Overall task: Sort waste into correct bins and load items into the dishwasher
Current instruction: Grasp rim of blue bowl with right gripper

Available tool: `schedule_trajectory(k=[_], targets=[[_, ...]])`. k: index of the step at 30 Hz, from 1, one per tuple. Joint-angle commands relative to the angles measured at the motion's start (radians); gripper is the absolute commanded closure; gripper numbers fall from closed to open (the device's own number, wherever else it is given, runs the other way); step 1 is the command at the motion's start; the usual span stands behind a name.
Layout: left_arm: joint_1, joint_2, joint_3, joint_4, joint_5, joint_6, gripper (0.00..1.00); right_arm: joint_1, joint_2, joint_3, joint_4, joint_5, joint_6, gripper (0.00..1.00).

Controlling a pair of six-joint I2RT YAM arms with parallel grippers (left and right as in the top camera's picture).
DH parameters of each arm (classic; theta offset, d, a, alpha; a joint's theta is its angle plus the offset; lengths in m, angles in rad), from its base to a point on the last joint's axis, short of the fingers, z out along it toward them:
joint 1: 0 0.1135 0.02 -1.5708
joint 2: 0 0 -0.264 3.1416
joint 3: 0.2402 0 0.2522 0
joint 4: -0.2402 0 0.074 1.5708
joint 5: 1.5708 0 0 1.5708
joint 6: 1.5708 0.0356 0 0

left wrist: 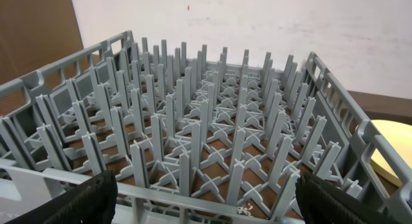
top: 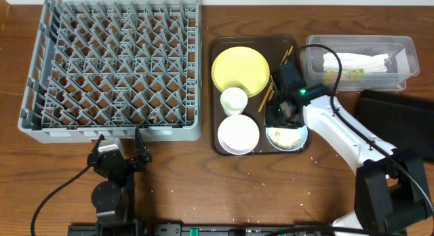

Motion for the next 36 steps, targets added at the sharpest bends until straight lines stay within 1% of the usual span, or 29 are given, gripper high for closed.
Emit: schedule_trajectory(k=[1,6,14,18,22,26,28,34,36], targets=[[0.006,-0.001,-0.03,-0.018,-0.005,0.017,0.1,0.012,0.01,-0.04,0.037,0.025,0.032,0.55],[0.006,-0.001,-0.03,-0.018,-0.005,0.017,0.1,0.013,0.01,-0.088,0.088,0.025,0.04,0.6],[0.006,-0.001,-0.03,-0.018,-0.005,0.017,0.1,0.024,0.01,-0.104,0.051,0.024,0.04,0.71],[0.006,-0.001,-0.03,-0.018,-0.005,0.017,0.1,0.04,0.01,-0.104,0.031,0.025,0.039,0.74],[0.006,-0.001,-0.03,-0.018,-0.005,0.017,0.1,0.053,0.01,-0.105,0.024,0.031,0.039,0.79],[0.006,-0.001,-0.03,-0.018,-0.005,0.017,0.1,0.064,0.01,-0.105,0.018,0.063,0.039,0.9],[0.006,-0.001,-0.03,-0.018,-0.005,0.017,0.1,0.07,0.01,-0.105,0.013,0.078,0.04,0.98],[0.006,-0.001,-0.03,-0.018,-0.005,0.017,0.1,0.083,0.01,-0.105,-0.006,0.115,0.039,0.99],[0.006,-0.001,-0.03,-0.018,-0.005,0.017,0.1,0.089,0.01,-0.108,-0.008,0.133,0.039,0.97]])
